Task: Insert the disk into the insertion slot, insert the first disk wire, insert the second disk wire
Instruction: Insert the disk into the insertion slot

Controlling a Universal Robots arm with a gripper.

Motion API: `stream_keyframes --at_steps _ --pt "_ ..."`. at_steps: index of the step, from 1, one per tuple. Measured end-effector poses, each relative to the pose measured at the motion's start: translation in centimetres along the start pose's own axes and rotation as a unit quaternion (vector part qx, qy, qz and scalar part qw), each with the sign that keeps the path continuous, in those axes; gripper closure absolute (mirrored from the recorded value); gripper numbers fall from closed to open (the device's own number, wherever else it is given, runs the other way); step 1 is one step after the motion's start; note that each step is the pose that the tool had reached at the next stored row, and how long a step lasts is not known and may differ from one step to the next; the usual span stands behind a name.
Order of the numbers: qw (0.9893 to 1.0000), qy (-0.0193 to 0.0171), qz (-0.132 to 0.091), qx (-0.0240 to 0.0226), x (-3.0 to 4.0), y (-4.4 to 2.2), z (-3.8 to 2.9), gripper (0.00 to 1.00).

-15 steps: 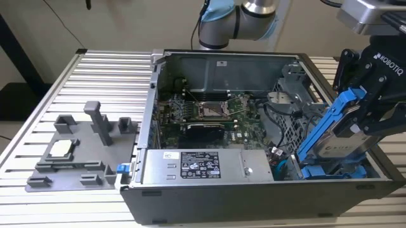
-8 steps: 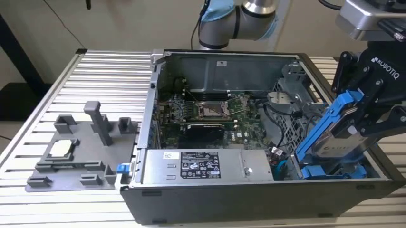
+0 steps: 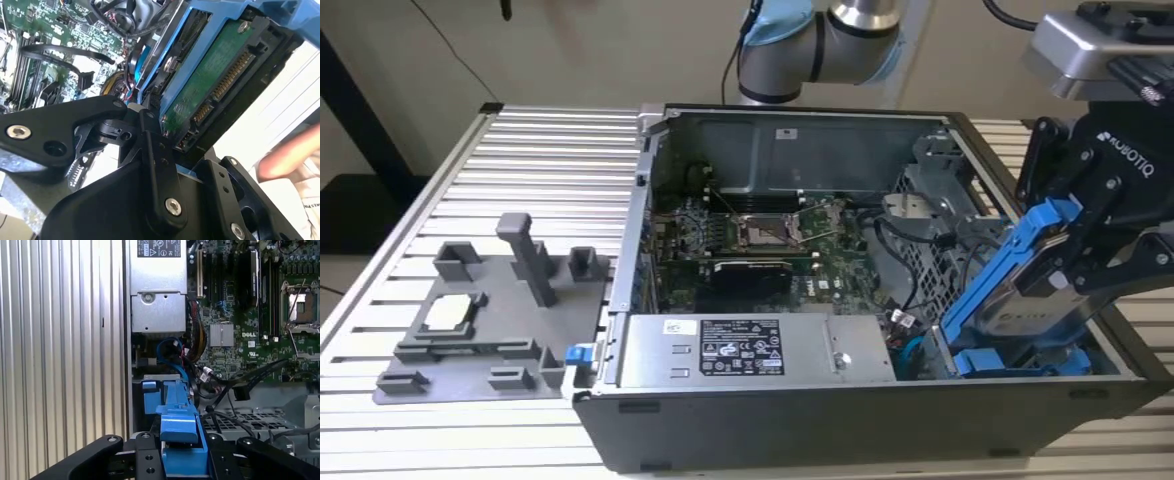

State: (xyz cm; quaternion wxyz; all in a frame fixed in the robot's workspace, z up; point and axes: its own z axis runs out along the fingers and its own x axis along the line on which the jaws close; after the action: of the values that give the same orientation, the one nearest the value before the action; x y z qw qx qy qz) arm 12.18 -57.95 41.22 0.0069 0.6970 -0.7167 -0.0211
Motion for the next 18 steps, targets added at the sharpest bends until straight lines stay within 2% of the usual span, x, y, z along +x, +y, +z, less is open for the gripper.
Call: stream_keyframes --at_steps 4,18 --pt "1.0000 0.0000 0.000 0.0000 0.01 -0.06 0.51 0.67" --pt "1.0000 0.0000 0.000 0.0000 0.06 -0.18 3.05 0.67"
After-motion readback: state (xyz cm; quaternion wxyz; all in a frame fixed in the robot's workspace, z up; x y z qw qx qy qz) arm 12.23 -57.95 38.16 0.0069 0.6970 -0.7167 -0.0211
